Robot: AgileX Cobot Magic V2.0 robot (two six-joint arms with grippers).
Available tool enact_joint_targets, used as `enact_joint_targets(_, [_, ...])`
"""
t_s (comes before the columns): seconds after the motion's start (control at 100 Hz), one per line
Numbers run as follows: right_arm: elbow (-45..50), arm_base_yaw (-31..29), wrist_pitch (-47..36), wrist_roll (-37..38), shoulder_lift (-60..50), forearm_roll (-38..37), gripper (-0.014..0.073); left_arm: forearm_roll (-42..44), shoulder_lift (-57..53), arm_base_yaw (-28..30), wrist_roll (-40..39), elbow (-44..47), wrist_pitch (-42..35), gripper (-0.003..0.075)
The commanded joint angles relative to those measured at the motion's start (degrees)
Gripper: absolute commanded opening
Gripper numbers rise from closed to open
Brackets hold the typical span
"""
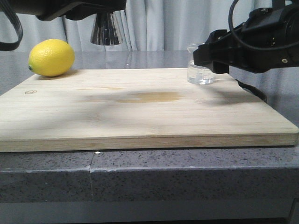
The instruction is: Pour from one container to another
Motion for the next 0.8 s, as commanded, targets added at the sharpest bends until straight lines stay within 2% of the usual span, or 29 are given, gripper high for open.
enact_joint_targets(0.0, [-1.6,0.1,-6.6,-0.6,-0.3,-0.6,0.0457,-1.1,-1.9,-0.3,-0.5,-1.8,-4.1,-0.002])
enact_joint_targets(0.48, [-1.9,0.1,-16.8,-0.3,5.5,-1.2,0.0457,-1.1,-2.0,-0.3,-0.5,-1.8,-3.3,-0.002])
enact_joint_targets(0.79, [-1.9,0.1,-18.8,-0.3,7.7,-1.2,0.0455,-1.1,-2.0,-0.3,-0.5,-1.8,-3.1,-0.002])
